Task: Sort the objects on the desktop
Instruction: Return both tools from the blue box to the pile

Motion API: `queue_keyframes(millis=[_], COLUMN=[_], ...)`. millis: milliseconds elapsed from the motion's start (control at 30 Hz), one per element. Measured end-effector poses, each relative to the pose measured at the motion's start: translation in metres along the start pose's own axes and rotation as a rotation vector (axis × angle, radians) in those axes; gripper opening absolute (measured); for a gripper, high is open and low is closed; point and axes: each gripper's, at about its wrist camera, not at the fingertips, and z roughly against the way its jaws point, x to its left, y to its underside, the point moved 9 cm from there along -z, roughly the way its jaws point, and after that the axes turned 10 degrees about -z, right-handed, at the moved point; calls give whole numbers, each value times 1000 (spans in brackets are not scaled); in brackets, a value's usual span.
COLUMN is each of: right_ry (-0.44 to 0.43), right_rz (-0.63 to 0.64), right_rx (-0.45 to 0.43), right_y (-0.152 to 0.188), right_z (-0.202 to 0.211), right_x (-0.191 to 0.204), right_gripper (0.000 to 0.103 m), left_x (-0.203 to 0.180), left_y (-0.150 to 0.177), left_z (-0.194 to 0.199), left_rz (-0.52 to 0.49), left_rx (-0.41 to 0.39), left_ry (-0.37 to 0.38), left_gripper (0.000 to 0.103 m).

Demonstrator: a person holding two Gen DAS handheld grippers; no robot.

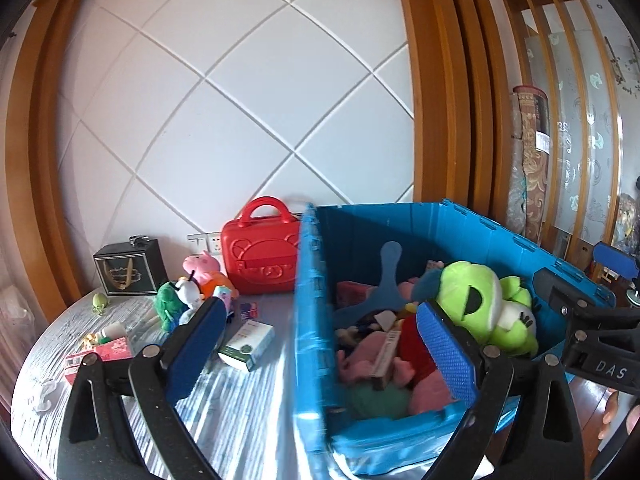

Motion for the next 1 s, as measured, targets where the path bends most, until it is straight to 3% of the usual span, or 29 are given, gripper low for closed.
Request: queue_keyframes(millis=[267,567,767,1000], right_ry=[10,12,-55,-242], right_rz=[34,103,167,134], right_rx=[3,63,76,128], right_y=[15,46,54,66], right_z=[13,10,-6,-50], right_x=[112,220,268,308], right_gripper=[103,103,103,103], left_x=[108,223,268,315], left_y=[29,88,118,155], left_z=[13,5,-1,-19], left_rz=[21,106,187,168], left_rx=[-19,69,111,235], left_ry=[22,-7,-77,-229], left_gripper=[97,97,97,97])
